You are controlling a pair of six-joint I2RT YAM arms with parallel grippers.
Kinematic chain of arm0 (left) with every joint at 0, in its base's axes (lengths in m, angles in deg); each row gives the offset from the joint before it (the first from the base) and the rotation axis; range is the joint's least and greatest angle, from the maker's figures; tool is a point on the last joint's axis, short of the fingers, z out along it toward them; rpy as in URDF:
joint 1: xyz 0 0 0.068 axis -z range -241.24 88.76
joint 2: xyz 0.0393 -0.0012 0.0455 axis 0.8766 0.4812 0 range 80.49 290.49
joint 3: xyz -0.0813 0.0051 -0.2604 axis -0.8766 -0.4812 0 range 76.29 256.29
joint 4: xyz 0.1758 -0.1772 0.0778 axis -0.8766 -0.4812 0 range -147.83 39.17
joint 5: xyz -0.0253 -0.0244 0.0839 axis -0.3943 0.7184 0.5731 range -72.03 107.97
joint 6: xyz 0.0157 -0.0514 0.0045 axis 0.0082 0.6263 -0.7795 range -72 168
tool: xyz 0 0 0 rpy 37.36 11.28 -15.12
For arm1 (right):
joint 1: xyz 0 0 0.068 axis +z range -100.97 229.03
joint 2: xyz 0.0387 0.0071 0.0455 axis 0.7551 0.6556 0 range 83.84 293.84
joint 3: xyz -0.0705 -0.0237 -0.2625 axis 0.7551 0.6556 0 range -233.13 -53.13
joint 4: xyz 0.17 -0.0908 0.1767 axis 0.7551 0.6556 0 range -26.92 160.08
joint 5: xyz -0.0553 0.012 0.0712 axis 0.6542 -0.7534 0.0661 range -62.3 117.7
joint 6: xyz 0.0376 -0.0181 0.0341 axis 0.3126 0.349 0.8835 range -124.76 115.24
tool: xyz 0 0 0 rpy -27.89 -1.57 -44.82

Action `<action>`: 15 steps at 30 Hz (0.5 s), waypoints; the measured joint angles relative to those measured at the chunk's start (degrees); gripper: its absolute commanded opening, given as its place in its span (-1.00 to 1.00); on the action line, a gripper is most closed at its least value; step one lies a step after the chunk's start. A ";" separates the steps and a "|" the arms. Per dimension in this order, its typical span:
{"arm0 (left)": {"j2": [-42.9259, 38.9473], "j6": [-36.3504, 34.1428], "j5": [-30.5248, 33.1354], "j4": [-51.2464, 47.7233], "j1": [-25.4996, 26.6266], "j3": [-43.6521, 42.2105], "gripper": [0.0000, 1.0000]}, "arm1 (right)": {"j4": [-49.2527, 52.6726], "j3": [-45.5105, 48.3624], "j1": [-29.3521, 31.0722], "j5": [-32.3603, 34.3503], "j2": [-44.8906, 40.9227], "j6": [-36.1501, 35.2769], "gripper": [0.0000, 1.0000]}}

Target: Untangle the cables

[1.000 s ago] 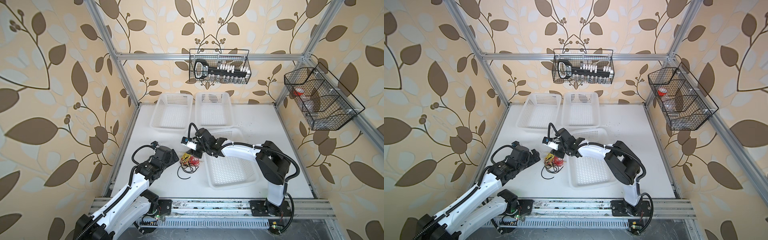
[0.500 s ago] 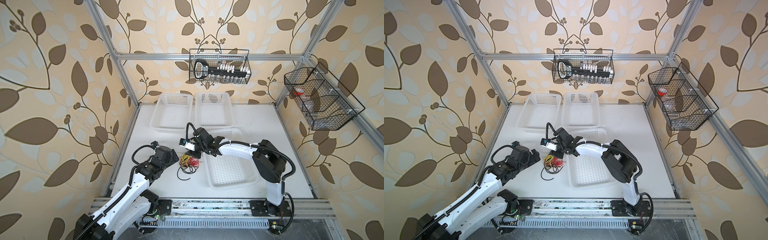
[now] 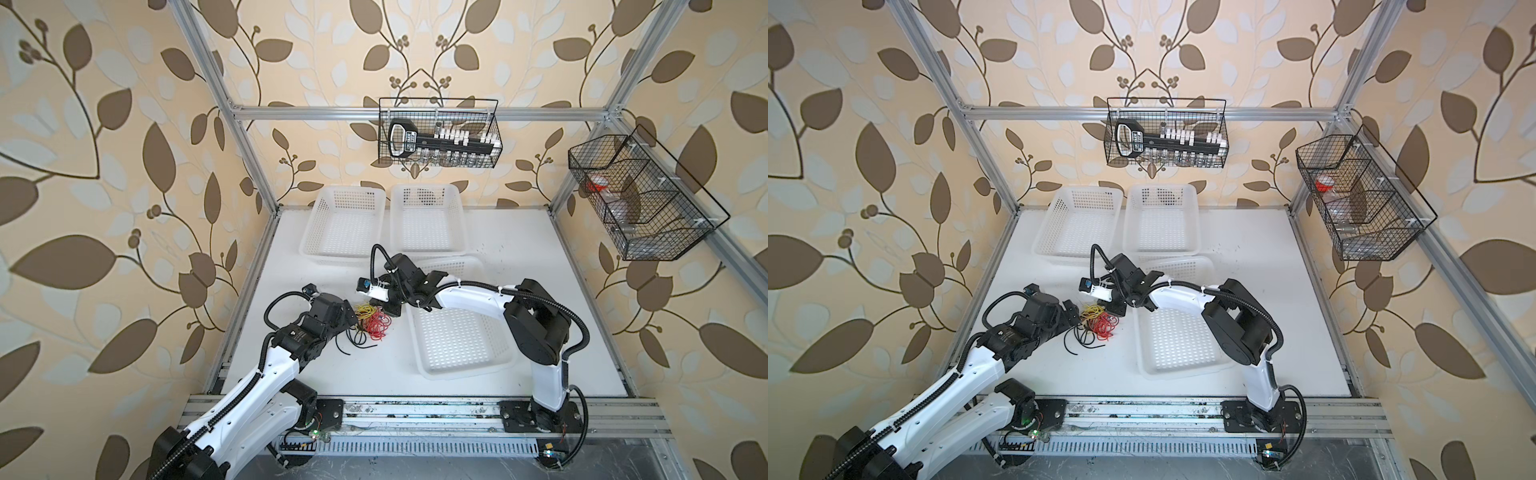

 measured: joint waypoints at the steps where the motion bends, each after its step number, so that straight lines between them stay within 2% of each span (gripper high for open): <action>1: 0.00 0.02 0.00 0.00 0.00 0.00 0.98 | -0.37 0.00 0.00 0.33 0.00 0.04 -1.00; 8: -0.17 0.02 0.07 0.00 0.00 0.00 0.98 | -4.04 0.96 -0.70 4.92 -1.31 4.37 -1.00; 15: -4.35 -0.79 -0.50 2.60 0.00 -1.05 0.98 | -7.52 6.05 -2.16 10.51 -10.49 12.63 -1.00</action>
